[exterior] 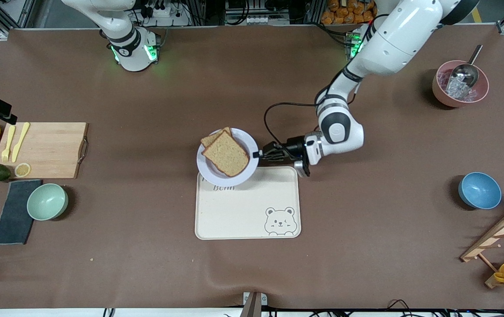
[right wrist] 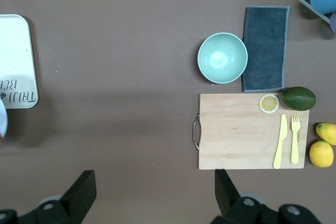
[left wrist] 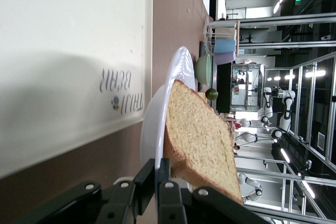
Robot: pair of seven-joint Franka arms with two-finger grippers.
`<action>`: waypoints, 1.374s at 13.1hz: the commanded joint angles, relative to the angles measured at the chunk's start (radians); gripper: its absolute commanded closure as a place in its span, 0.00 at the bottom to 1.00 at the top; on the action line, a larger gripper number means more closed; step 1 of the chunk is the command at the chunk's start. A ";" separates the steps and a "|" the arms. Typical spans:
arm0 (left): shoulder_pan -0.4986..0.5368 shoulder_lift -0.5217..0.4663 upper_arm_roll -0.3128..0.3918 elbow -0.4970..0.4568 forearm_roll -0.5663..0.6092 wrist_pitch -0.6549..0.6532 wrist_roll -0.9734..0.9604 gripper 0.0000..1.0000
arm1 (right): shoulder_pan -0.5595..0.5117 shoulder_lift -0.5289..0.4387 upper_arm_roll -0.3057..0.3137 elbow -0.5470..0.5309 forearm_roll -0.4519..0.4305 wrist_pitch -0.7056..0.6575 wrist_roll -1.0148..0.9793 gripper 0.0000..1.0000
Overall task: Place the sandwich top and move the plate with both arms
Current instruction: 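Slide the plate with the left gripper onto the bear tray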
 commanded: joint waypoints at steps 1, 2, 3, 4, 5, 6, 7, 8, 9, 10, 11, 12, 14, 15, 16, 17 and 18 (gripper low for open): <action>0.063 0.014 -0.009 0.059 0.089 -0.011 -0.079 1.00 | -0.005 0.009 0.004 0.022 -0.013 -0.011 -0.009 0.00; 0.091 0.034 -0.007 0.079 0.099 -0.017 -0.080 1.00 | -0.005 0.009 0.004 0.022 -0.013 -0.011 -0.009 0.00; 0.113 0.056 -0.007 0.095 0.115 -0.042 -0.080 1.00 | -0.005 0.009 0.004 0.022 -0.014 -0.011 -0.008 0.00; 0.136 0.073 -0.006 0.115 0.138 -0.072 -0.080 1.00 | -0.005 0.009 0.004 0.023 -0.016 -0.011 -0.009 0.00; 0.174 0.099 -0.006 0.132 0.172 -0.098 -0.080 1.00 | -0.005 0.009 0.004 0.023 -0.016 -0.011 -0.009 0.00; 0.200 0.135 -0.007 0.161 0.210 -0.135 -0.080 1.00 | -0.005 0.009 0.004 0.022 -0.013 -0.011 -0.009 0.00; 0.215 0.158 -0.006 0.178 0.235 -0.161 -0.080 1.00 | -0.004 0.009 0.004 0.022 -0.014 -0.011 -0.008 0.00; 0.234 0.172 -0.004 0.183 0.261 -0.161 -0.080 1.00 | -0.005 0.007 0.004 0.023 -0.016 -0.011 -0.009 0.00; 0.239 0.180 0.008 0.185 0.286 -0.161 -0.079 1.00 | -0.007 0.007 0.003 0.023 -0.017 -0.011 -0.009 0.00; 0.237 0.185 0.029 0.183 0.295 -0.161 -0.076 1.00 | -0.008 0.007 0.003 0.023 -0.018 -0.011 -0.009 0.00; 0.237 0.198 0.033 0.185 0.295 -0.161 -0.070 1.00 | -0.007 0.007 0.003 0.023 -0.018 -0.011 -0.008 0.00; 0.239 0.211 0.034 0.194 0.295 -0.161 -0.068 1.00 | -0.007 0.004 0.003 0.023 -0.021 -0.011 -0.008 0.00; 0.239 0.220 0.036 0.201 0.289 -0.161 -0.068 1.00 | -0.010 0.004 0.003 0.023 -0.021 -0.011 -0.009 0.00; 0.237 0.229 0.036 0.201 0.284 -0.161 -0.068 1.00 | -0.010 0.004 0.003 0.023 -0.021 -0.011 -0.008 0.00; 0.237 0.241 0.036 0.208 0.281 -0.161 -0.068 1.00 | -0.008 0.003 0.003 0.025 -0.022 -0.011 -0.008 0.00; 0.237 0.255 0.036 0.217 0.283 -0.161 -0.068 1.00 | -0.010 0.001 0.001 0.026 -0.022 -0.011 -0.008 0.00; 0.237 0.258 0.036 0.217 0.287 -0.161 -0.065 1.00 | -0.013 0.003 0.001 0.035 -0.022 -0.011 -0.008 0.00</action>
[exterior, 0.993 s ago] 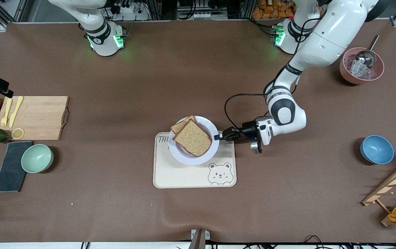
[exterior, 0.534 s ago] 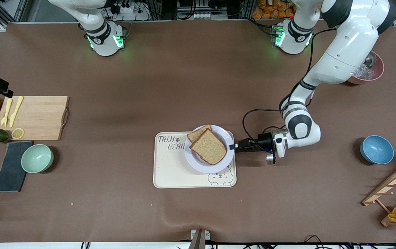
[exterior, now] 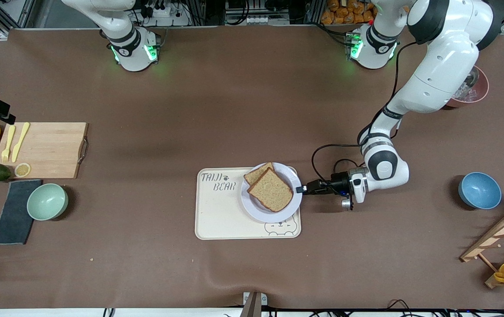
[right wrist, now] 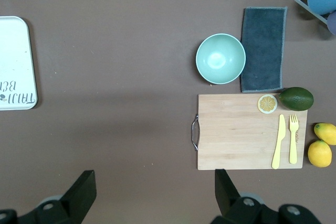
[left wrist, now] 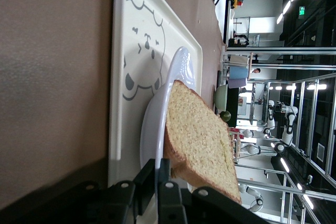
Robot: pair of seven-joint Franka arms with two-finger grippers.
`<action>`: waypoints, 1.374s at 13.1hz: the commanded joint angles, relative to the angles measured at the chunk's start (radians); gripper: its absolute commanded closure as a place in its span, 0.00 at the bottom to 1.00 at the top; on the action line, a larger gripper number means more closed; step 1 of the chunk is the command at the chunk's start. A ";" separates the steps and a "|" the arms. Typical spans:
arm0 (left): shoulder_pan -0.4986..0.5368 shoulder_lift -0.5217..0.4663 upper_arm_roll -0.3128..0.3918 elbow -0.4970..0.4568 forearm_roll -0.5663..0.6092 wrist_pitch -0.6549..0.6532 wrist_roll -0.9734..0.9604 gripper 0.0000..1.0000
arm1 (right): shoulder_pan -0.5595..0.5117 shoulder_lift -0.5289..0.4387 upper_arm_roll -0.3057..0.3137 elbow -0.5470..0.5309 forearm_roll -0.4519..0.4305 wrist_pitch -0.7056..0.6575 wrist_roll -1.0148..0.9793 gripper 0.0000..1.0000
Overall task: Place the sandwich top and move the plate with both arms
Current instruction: 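Open the left gripper and draw it back from the plate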
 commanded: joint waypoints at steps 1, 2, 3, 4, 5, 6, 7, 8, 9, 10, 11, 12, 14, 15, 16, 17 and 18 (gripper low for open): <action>0.000 0.028 -0.002 0.033 0.015 -0.027 -0.004 1.00 | -0.012 0.003 0.005 0.029 -0.019 -0.011 -0.008 0.00; 0.000 0.028 -0.002 0.033 0.015 -0.027 -0.002 1.00 | -0.012 0.003 0.005 0.029 -0.019 -0.011 -0.008 0.00; 0.000 0.028 -0.002 0.033 0.014 -0.027 -0.007 0.81 | -0.012 0.003 0.005 0.029 -0.019 -0.011 -0.008 0.00; 0.002 0.025 0.000 0.038 0.015 -0.027 -0.018 0.55 | -0.012 0.003 0.005 0.029 -0.019 -0.011 -0.008 0.00; 0.010 0.024 0.001 0.045 0.018 -0.029 -0.034 0.32 | -0.012 0.003 0.005 0.029 -0.019 -0.011 -0.008 0.00; 0.013 0.024 0.004 0.046 0.034 -0.029 -0.044 0.08 | -0.012 0.003 0.005 0.029 -0.019 -0.011 -0.008 0.00; 0.017 0.022 0.004 0.042 0.052 -0.029 -0.044 0.00 | -0.010 0.003 0.005 0.029 -0.019 -0.011 -0.008 0.00; 0.029 0.019 0.004 0.041 0.066 -0.029 -0.045 0.00 | -0.010 0.004 0.005 0.029 -0.018 -0.011 -0.008 0.00; 0.033 0.016 0.004 0.039 0.067 -0.035 -0.053 0.00 | -0.010 0.004 0.005 0.029 -0.018 -0.011 -0.008 0.00; 0.037 0.013 0.004 0.036 0.069 -0.035 -0.056 0.00 | -0.010 0.004 0.005 0.029 -0.019 -0.011 -0.008 0.00; 0.040 0.009 0.004 0.029 0.069 -0.037 -0.065 0.00 | -0.010 0.004 0.005 0.029 -0.019 -0.011 -0.008 0.00; 0.049 -0.005 0.004 0.021 0.081 -0.044 -0.086 0.00 | -0.010 0.004 0.005 0.029 -0.019 -0.011 -0.008 0.00; 0.080 -0.030 0.004 0.026 0.183 -0.087 -0.203 0.00 | -0.012 0.004 0.005 0.030 -0.019 -0.011 -0.008 0.00; 0.088 -0.046 0.003 0.032 0.255 -0.102 -0.287 0.00 | -0.012 0.004 0.005 0.030 -0.021 -0.011 -0.008 0.00; 0.094 -0.071 0.003 0.035 0.312 -0.112 -0.367 0.00 | -0.013 0.003 0.003 0.032 -0.022 -0.011 -0.006 0.00; 0.099 -0.092 0.003 0.045 0.358 -0.115 -0.434 0.00 | -0.029 0.003 -0.001 0.045 -0.022 -0.011 -0.009 0.00; 0.103 -0.117 0.003 0.046 0.411 -0.132 -0.479 0.00 | -0.049 0.004 -0.003 0.058 -0.013 -0.011 -0.009 0.00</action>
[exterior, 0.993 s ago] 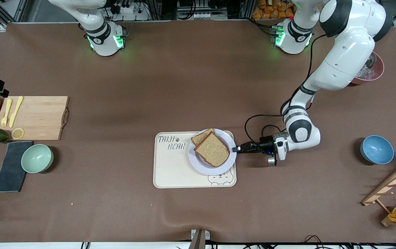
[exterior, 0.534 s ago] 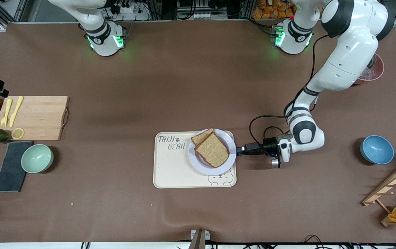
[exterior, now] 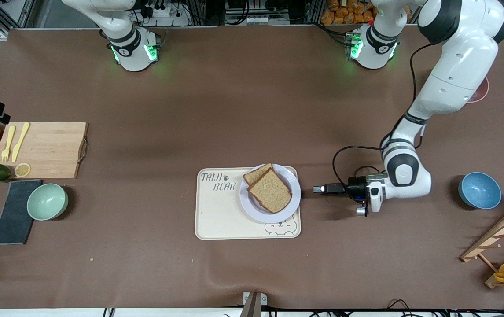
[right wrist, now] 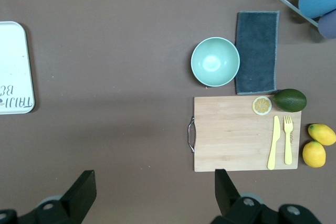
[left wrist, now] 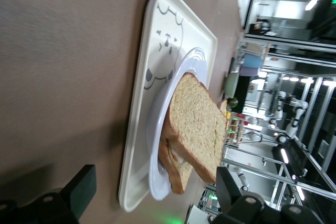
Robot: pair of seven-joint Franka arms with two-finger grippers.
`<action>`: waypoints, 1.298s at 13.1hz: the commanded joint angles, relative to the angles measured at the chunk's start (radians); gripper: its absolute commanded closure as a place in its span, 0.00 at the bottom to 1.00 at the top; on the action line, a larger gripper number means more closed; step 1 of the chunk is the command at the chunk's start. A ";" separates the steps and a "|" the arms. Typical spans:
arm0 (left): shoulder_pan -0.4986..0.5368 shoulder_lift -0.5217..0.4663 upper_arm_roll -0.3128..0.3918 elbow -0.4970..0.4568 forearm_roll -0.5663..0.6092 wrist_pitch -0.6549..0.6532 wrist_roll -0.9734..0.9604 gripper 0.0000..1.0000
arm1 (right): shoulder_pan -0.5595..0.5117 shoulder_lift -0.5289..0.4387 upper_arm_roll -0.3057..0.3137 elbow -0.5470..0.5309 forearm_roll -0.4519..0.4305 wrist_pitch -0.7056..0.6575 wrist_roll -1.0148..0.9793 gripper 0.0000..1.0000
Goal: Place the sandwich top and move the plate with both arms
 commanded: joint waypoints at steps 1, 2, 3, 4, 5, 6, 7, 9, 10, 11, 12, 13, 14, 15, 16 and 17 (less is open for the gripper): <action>0.017 -0.089 0.001 -0.014 0.135 -0.051 -0.147 0.00 | -0.052 0.003 0.007 0.045 0.003 -0.011 -0.009 0.00; 0.029 -0.115 0.002 -0.012 0.189 -0.071 -0.187 0.00 | -0.052 0.004 0.007 0.045 0.004 -0.011 -0.009 0.00; 0.044 -0.149 0.002 -0.014 0.256 -0.091 -0.232 0.00 | -0.050 0.004 0.007 0.045 0.001 -0.011 -0.009 0.00; 0.054 -0.178 0.001 -0.012 0.325 -0.110 -0.272 0.00 | -0.050 0.004 0.007 0.045 0.001 -0.011 -0.009 0.00; 0.058 -0.216 0.002 -0.014 0.385 -0.127 -0.312 0.00 | -0.050 0.006 0.009 0.045 0.004 -0.013 -0.009 0.00; 0.060 -0.255 0.002 -0.012 0.442 -0.151 -0.353 0.00 | -0.049 0.006 0.009 0.043 0.004 -0.013 -0.009 0.00; 0.068 -0.294 0.002 -0.006 0.497 -0.180 -0.400 0.00 | -0.046 0.006 0.009 0.045 0.004 -0.013 -0.009 0.00; 0.083 -0.371 0.002 0.012 0.609 -0.273 -0.473 0.00 | -0.043 0.007 0.010 0.042 0.004 -0.013 -0.009 0.00; 0.086 -0.419 0.002 0.017 0.658 -0.303 -0.505 0.00 | -0.043 0.007 0.010 0.042 0.004 -0.013 -0.009 0.00; 0.086 -0.472 0.002 0.017 0.724 -0.317 -0.533 0.00 | -0.043 0.007 0.012 0.042 0.004 -0.014 -0.009 0.00; 0.083 -0.520 0.001 0.027 0.814 -0.343 -0.563 0.00 | -0.043 0.007 0.012 0.042 0.004 -0.014 -0.009 0.00; 0.080 -0.557 -0.008 0.055 0.926 -0.393 -0.580 0.00 | -0.044 0.007 0.012 0.042 0.004 -0.014 -0.009 0.00; 0.078 -0.583 -0.012 0.090 1.011 -0.445 -0.582 0.00 | -0.044 0.007 0.012 0.043 0.004 -0.014 -0.009 0.00; 0.080 -0.603 -0.012 0.125 1.057 -0.499 -0.577 0.00 | -0.044 0.007 0.010 0.043 0.004 -0.014 -0.009 0.00; 0.083 -0.612 -0.010 0.164 1.095 -0.539 -0.568 0.00 | -0.044 0.007 0.012 0.043 0.004 -0.014 -0.009 0.00; 0.084 -0.612 -0.012 0.219 1.182 -0.565 -0.545 0.00 | -0.044 0.007 0.010 0.043 0.004 -0.014 -0.009 0.00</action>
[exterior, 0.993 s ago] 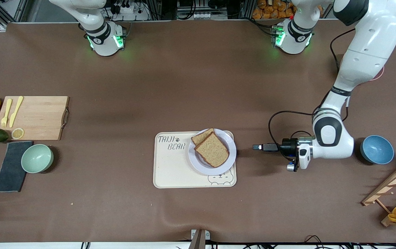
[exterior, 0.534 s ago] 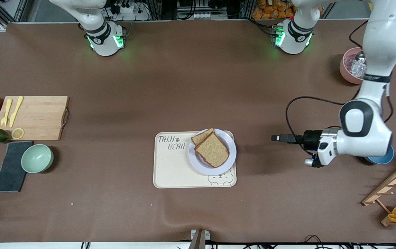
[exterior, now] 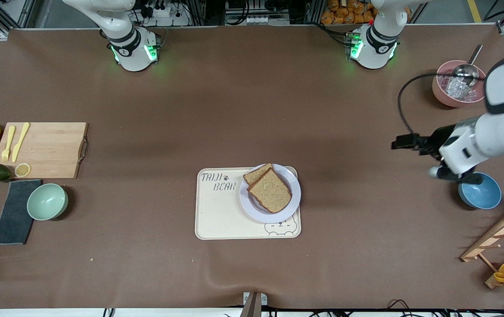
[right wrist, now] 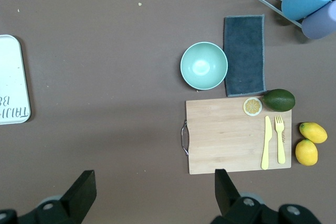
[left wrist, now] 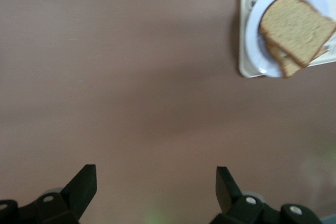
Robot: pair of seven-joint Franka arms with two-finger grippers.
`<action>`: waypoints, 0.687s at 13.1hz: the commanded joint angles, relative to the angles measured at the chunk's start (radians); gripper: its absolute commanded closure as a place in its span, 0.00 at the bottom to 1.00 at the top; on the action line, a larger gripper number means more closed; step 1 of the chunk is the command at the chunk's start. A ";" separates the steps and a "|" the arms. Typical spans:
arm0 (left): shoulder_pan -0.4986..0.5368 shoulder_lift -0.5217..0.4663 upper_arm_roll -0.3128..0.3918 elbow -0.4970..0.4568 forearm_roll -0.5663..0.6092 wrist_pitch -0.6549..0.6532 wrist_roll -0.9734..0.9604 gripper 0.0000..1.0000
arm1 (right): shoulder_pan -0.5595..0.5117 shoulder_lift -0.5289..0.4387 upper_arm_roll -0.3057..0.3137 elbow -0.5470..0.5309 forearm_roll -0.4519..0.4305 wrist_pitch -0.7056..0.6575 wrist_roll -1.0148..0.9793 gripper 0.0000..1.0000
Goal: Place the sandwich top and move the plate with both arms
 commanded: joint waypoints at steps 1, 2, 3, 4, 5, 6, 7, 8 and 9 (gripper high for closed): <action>-0.001 -0.004 -0.006 0.133 0.208 -0.066 0.066 0.00 | -0.007 0.005 0.005 0.016 0.003 -0.012 -0.007 0.00; -0.005 -0.004 -0.004 0.161 0.255 -0.066 0.115 0.00 | -0.007 0.005 0.006 0.016 0.003 -0.012 -0.007 0.00; -0.001 -0.004 -0.003 0.174 0.266 -0.067 0.133 0.00 | -0.007 0.005 0.005 0.016 0.003 -0.012 -0.007 0.00; 0.001 -0.020 -0.003 0.174 0.260 -0.069 0.131 0.00 | -0.007 0.005 0.006 0.016 0.003 -0.012 -0.007 0.00; 0.001 -0.057 0.005 0.172 0.260 -0.072 0.126 0.00 | -0.007 0.005 0.006 0.016 0.003 -0.012 -0.005 0.00; 0.003 -0.079 0.006 0.168 0.257 -0.077 0.109 0.00 | -0.007 0.007 0.006 0.015 0.003 -0.012 -0.007 0.00; 0.003 -0.091 0.005 0.168 0.255 -0.095 0.074 0.00 | -0.007 0.007 0.006 0.016 0.003 -0.012 -0.005 0.00; 0.003 -0.103 -0.001 0.166 0.257 -0.113 0.030 0.00 | -0.007 0.007 0.006 0.016 0.004 -0.012 -0.005 0.00; 0.001 -0.117 -0.003 0.164 0.255 -0.132 -0.007 0.00 | -0.007 0.007 0.006 0.015 0.004 -0.012 -0.005 0.00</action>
